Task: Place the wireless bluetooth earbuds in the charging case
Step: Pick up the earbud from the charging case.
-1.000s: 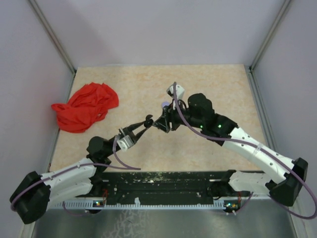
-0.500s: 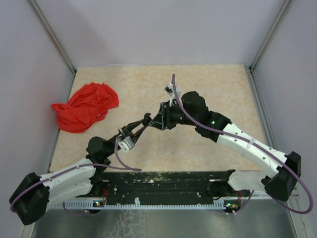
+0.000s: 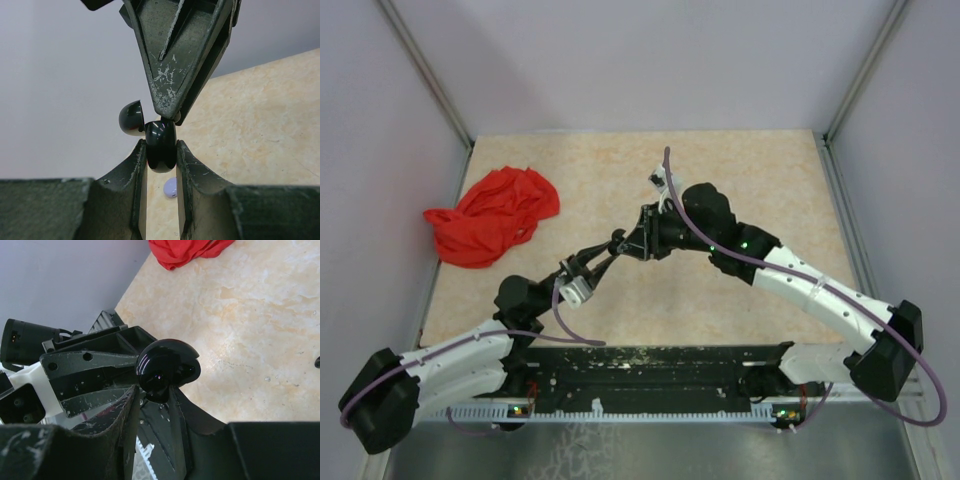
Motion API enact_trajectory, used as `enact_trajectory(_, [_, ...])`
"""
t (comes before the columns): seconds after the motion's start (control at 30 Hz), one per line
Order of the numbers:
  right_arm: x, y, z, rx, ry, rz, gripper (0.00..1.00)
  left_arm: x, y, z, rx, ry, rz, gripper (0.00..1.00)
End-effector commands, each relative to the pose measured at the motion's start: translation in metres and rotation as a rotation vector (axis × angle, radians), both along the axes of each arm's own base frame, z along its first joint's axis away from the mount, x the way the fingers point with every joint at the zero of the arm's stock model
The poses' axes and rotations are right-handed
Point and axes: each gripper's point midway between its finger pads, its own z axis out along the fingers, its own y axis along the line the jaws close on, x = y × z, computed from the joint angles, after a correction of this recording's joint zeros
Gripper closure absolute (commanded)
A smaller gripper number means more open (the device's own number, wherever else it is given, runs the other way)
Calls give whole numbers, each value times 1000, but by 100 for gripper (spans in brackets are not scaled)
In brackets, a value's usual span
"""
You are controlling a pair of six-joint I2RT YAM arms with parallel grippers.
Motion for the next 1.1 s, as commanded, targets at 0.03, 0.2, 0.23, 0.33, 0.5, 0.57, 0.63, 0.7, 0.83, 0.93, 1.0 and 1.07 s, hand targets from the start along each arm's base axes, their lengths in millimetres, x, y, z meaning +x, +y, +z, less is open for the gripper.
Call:
enact_trajectory(0.03, [9,5,35,79,-57,-16,70,-5,0,2,1,-19,-18,100])
enact_trajectory(0.2, [8,4,35,76,-48,-18,69,-5,0,3,4,-23,-16,100])
enact_trajectory(0.23, [8,4,35,75,-49,-19,69,-5,0,2,5,-23,-16,100])
enact_trajectory(0.33, [6,4,35,72,-48,-7,71,-5,0,3,6,-25,-11,100])
enact_trajectory(0.5, [5,4,33,63,-46,3,75,-5,0,2,7,-26,-11,100])
enact_trajectory(0.57, [6,4,32,58,-48,0,79,-5,0,3,7,-27,-9,100])
enact_trajectory(0.63, [7,4,31,50,-54,-1,83,-5,0,2,8,-26,-9,100])
enact_trajectory(0.7, [7,2,31,38,-68,4,87,-6,0,3,4,-17,-15,100])
enact_trajectory(0.83, [6,-5,37,17,-144,21,97,-4,-5,3,17,65,-35,100])
enact_trajectory(0.93, [6,-14,41,2,-189,32,99,-3,-8,-2,50,107,-45,100])
enact_trajectory(1.0, [8,-20,42,-1,-197,34,100,-4,-8,-3,54,108,-47,100])
enact_trajectory(1.07, [10,-27,44,-2,-209,35,100,-4,-8,-3,65,112,-49,100])
